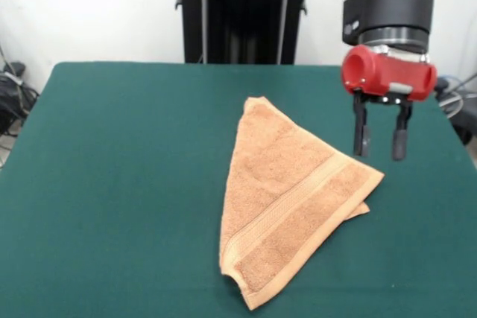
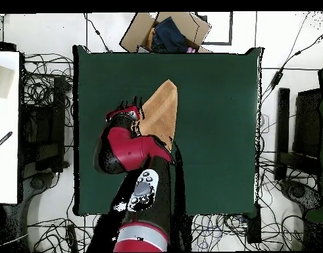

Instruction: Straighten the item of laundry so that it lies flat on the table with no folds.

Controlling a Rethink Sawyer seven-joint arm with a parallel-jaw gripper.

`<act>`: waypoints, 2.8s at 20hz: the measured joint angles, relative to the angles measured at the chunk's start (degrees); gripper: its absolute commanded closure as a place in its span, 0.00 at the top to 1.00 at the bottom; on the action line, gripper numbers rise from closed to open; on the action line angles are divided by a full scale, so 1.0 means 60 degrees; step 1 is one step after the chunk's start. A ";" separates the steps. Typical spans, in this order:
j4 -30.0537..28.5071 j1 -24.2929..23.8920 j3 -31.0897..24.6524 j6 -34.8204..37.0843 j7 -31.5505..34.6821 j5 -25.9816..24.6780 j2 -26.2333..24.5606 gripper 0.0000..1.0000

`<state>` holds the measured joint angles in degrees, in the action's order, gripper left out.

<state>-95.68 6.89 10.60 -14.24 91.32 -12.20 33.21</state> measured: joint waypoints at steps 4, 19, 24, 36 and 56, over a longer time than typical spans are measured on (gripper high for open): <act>0.0298 0.0313 0.0804 -0.0225 0.0000 0.0325 -0.0372 1.00; 0.1221 0.1739 0.4098 -0.1517 0.0000 0.1722 -0.1922 1.00; 0.1375 0.2641 0.5367 -0.1618 0.0000 0.2740 -0.2722 1.00; 0.1461 0.3698 0.6582 -0.1620 0.0000 0.4158 -0.3904 1.00; 0.1753 0.4664 0.7342 -0.1190 0.0000 0.6772 -0.5493 1.00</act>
<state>-85.17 34.88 54.65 -21.38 91.32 28.43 0.25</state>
